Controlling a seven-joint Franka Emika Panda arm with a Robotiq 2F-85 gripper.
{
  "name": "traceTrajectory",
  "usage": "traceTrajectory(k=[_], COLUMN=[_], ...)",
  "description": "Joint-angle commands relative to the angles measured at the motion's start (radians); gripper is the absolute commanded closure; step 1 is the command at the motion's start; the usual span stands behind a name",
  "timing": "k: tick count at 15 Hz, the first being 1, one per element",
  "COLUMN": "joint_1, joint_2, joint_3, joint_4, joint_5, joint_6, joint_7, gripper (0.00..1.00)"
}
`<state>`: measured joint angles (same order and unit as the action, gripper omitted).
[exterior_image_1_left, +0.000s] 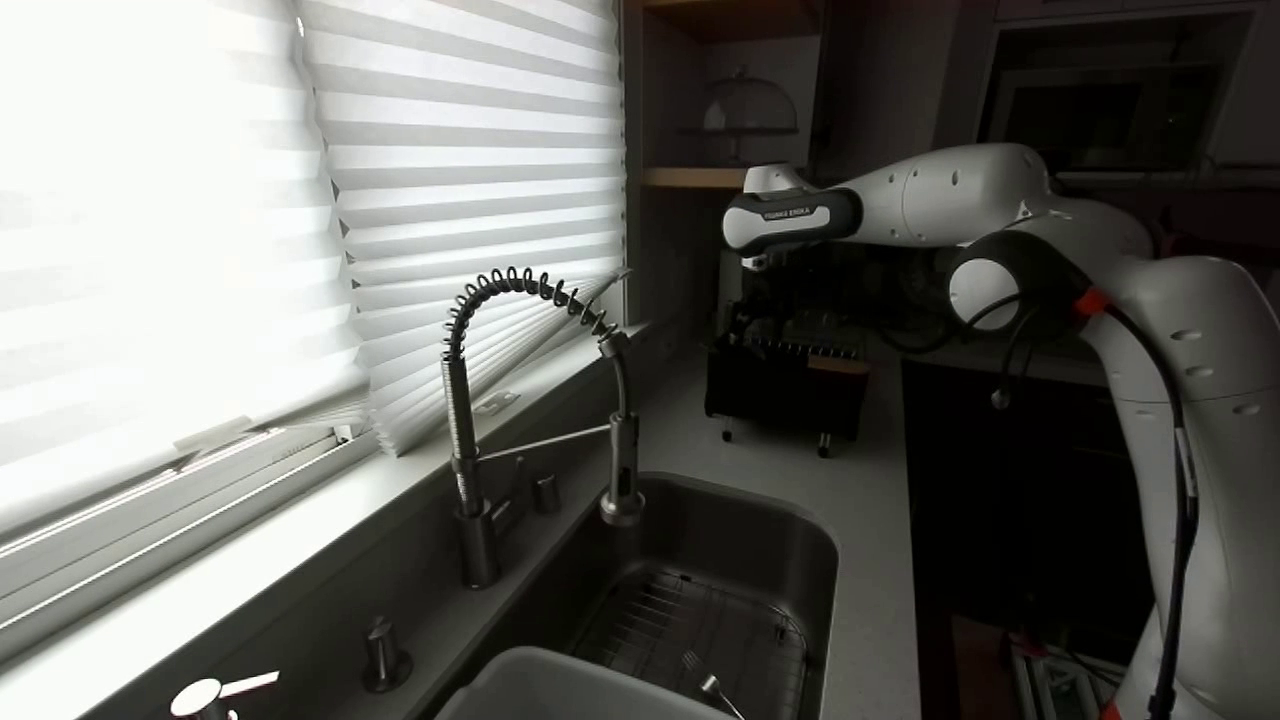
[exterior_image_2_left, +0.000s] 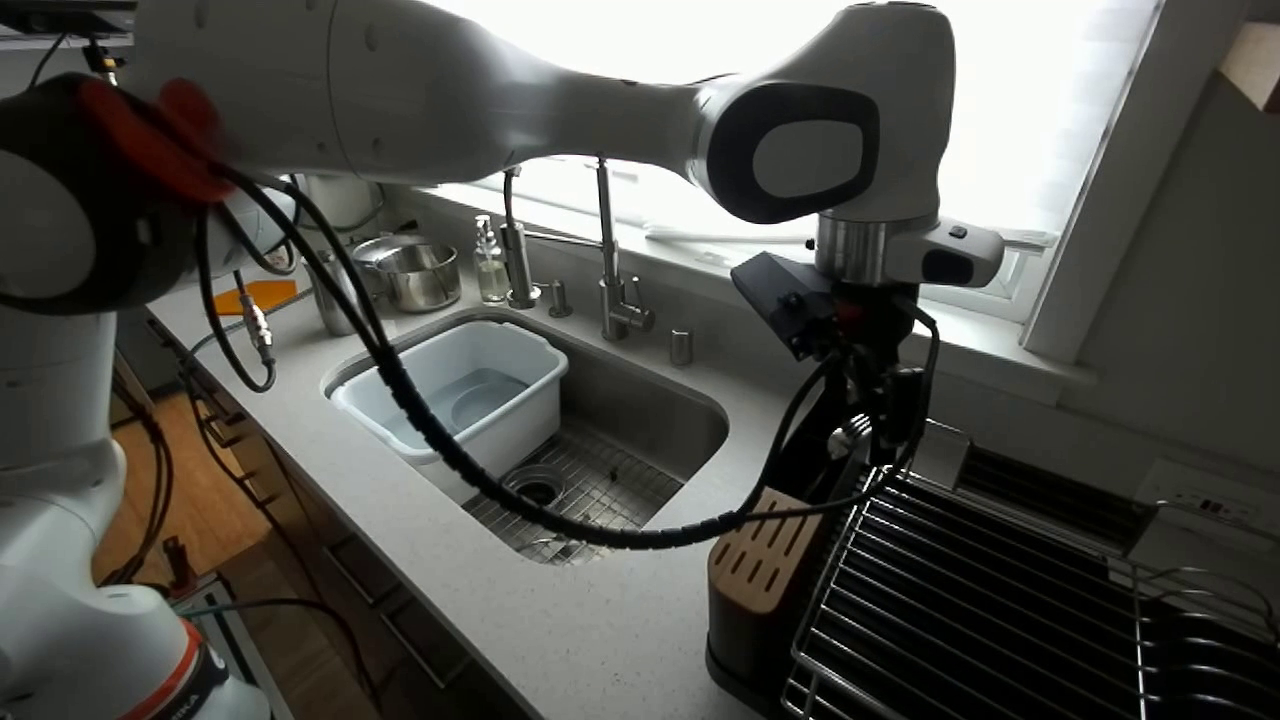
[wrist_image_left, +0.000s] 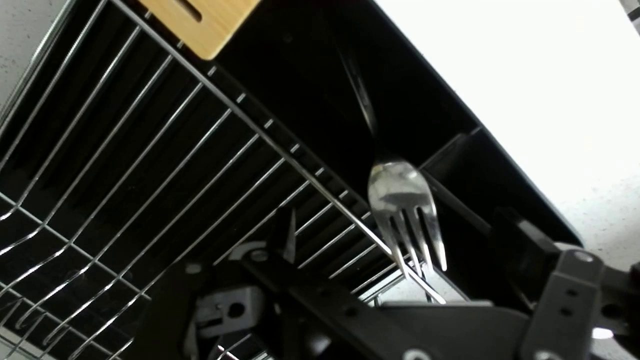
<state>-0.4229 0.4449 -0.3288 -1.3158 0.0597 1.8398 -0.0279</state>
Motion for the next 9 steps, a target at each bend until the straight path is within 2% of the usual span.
traceTrajectory(k=[1, 8, 9], joint_1=[0.0, -0.004, -0.005], joint_2=[0.0, 0.004, 0.005], joint_3=[0.0, 0.008, 0.008], joint_4=[0.0, -0.015, -0.015], joint_5=[0.0, 0.0, 0.001], joint_6=[0.0, 0.071, 0.073], joint_7=[0.0, -0.092, -0.101], gripper=[0.0, 0.0, 0.04])
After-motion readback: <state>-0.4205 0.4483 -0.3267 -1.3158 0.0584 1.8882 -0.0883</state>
